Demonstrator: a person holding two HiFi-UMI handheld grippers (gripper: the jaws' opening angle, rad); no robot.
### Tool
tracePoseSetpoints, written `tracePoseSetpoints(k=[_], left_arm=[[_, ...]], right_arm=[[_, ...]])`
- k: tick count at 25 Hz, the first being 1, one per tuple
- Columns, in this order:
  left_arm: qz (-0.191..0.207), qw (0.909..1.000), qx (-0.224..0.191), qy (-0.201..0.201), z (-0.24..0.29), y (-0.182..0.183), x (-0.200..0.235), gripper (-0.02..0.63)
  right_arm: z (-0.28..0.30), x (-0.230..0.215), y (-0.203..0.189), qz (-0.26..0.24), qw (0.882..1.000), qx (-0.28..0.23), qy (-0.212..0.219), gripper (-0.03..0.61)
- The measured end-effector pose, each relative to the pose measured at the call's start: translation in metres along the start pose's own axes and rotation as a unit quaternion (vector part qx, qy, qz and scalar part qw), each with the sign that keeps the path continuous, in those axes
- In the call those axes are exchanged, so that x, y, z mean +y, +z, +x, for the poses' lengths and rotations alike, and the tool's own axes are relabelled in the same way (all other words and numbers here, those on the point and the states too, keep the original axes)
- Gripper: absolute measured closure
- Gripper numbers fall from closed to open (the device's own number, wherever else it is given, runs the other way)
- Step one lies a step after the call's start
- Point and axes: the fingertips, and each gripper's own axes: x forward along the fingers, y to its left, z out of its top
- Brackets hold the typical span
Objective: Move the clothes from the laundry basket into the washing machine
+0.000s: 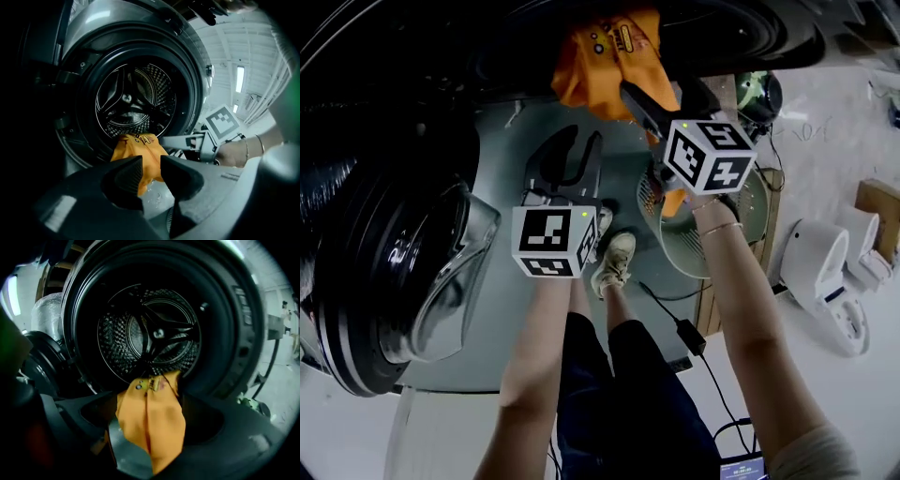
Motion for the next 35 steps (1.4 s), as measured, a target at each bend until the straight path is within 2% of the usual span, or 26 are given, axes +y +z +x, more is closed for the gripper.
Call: tracePoseSetpoints(k=[4,8,12,15,18,20,24,26,27,30,33,35], left_arm=[[0.007,0.9997,0.021,-0.013,0.002,-0.018,-0.011,0.491],[0.018,0.9988,0.038,-0.026,0.004,-0.036,-0.024,0.490],[0.020,0.9979,0.051,-0.032,0.008,-0.053,-0.031,0.491],[0.020,0.9970,0.063,-0.039,0.010,-0.066,-0.038,0.491],[0.025,0.9959,0.073,-0.048,0.012,-0.077,-0.047,0.491],[0.026,0.9954,0.077,-0.051,0.014,-0.083,-0.049,0.491],[0.026,0.9948,0.082,-0.054,0.016,-0.087,-0.052,0.491],[0.028,0.9946,0.082,-0.056,0.017,-0.086,-0.054,0.491],[0.029,0.9946,0.083,-0.056,0.017,-0.086,-0.054,0.491],[0.029,0.9946,0.083,-0.055,0.017,-0.086,-0.051,0.491],[0.027,0.9949,0.081,-0.054,0.017,-0.083,-0.050,0.491],[0.026,0.9949,0.080,-0.055,0.015,-0.081,-0.052,0.491]], right_arm=[[-0.041,-0.031,-0.072,0.031,0.996,0.064,-0.050,0.133],[-0.072,-0.044,-0.133,0.042,0.990,0.117,-0.074,0.112],[-0.087,-0.049,-0.164,0.028,0.986,0.138,-0.085,0.095],[-0.096,-0.053,-0.179,0.027,0.985,0.140,-0.092,0.097],[-0.101,-0.060,-0.188,0.004,0.984,0.148,-0.100,0.111],[-0.100,-0.068,-0.192,-0.015,0.981,0.155,-0.115,0.139],[-0.103,-0.082,-0.195,-0.051,0.973,0.162,-0.159,0.248],[-0.108,-0.091,-0.194,-0.056,0.967,0.163,-0.187,0.366],[-0.110,-0.095,-0.193,-0.053,0.966,0.163,-0.194,0.368],[-0.110,-0.095,-0.192,-0.049,0.965,0.168,-0.194,0.405],[-0.112,-0.085,-0.187,-0.053,0.968,0.163,-0.181,0.528],[-0.113,-0.073,-0.179,-0.052,0.974,0.150,-0.165,0.529]])
